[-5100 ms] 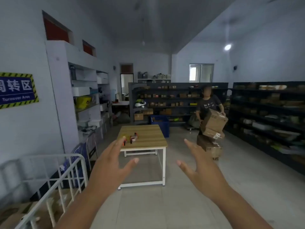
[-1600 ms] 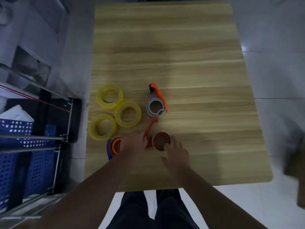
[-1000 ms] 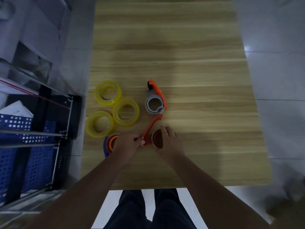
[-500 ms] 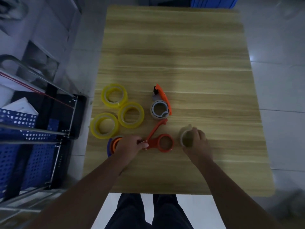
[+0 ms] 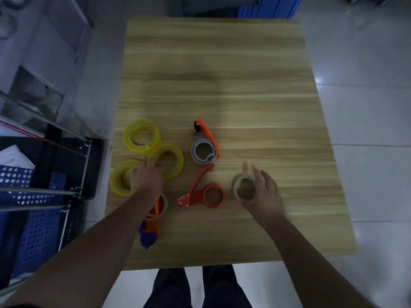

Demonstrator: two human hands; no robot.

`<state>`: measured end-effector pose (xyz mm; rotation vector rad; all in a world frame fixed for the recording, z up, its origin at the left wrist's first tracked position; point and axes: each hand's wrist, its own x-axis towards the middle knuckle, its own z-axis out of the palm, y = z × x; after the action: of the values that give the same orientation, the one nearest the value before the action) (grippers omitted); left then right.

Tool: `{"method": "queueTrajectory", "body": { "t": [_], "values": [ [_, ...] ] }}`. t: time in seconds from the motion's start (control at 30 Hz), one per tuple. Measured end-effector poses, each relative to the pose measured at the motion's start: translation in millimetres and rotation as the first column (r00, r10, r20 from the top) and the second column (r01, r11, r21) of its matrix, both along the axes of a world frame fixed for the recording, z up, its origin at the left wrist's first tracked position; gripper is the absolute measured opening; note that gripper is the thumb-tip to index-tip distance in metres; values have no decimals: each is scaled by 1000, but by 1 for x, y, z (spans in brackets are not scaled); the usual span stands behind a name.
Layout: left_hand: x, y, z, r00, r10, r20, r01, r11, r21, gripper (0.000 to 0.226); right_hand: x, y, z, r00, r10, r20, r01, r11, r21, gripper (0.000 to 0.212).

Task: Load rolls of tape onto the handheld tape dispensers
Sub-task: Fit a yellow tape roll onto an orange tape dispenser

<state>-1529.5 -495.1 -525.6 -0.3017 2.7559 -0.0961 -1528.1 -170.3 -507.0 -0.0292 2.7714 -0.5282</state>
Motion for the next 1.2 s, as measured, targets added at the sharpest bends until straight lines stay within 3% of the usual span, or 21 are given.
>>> {"method": "queueTrajectory", "body": {
  "t": [0.13,0.2,0.3,0.37,0.43,0.5,0.63,0.7,0.77,0.83,0.87,0.9,0.93,0.97,1.0,1.07,1.13,1.2],
  "values": [
    [0,4,4,989,-141,53,143,988,-52,37,-4,-24,21,998,56,-34,-59,994,-92,88],
    [6,8,11,988,-152,4,152,988,-37,39,-8,-41,31,997,71,-13,-72,979,-190,79],
    [20,11,21,952,-160,-263,175,984,35,32,-14,-70,49,997,73,29,-60,946,-320,66],
    [24,12,26,885,-169,-433,246,961,126,26,-19,-89,63,986,65,151,8,899,-438,64],
    [24,21,39,829,-212,-518,343,923,172,25,-23,-102,75,959,125,253,38,831,-556,62],
    [26,38,59,756,-262,-600,414,901,127,23,-22,-109,83,968,111,226,59,775,-630,56],
    [32,64,76,681,-353,-641,501,864,57,28,-21,-105,87,983,-71,172,163,773,-613,49],
    [32,67,73,710,-354,-609,534,835,137,41,-19,-96,88,977,-79,196,181,792,-583,47],
    [36,69,71,764,-219,-606,478,824,305,61,-16,-82,85,979,-75,189,169,816,-553,48],
    [41,71,75,847,71,-527,304,749,589,84,-12,-69,84,982,-64,175,147,848,-510,49],
    [43,73,79,899,224,-376,167,619,767,92,-11,-64,82,979,-72,190,159,854,-495,49],
    [46,75,82,930,330,-162,11,417,909,94,-10,-60,80,973,-86,215,184,848,-496,49],
    [47,77,80,930,364,46,-131,213,968,88,-8,-57,77,966,-98,238,209,837,-506,49],
    [48,78,77,911,364,195,-234,65,970,77,-6,-54,73,963,-103,251,222,828,-515,49],
    [48,80,74,883,373,284,-300,-16,954,68,-4,-52,69,959,-109,260,234,826,-514,48],
    [47,83,67,837,401,371,-369,-86,925,58,-2,-48,65,953,-118,280,253,819,-515,51],
    [46,86,63,814,425,396,-394,-98,914,40,-1,-46,62,942,-130,309,282,806,-520,55],
    [47,88,59,798,431,422,-422,-100,901,37,-1,-44,59,938,-127,321,289,799,-528,57]
  ]
}}
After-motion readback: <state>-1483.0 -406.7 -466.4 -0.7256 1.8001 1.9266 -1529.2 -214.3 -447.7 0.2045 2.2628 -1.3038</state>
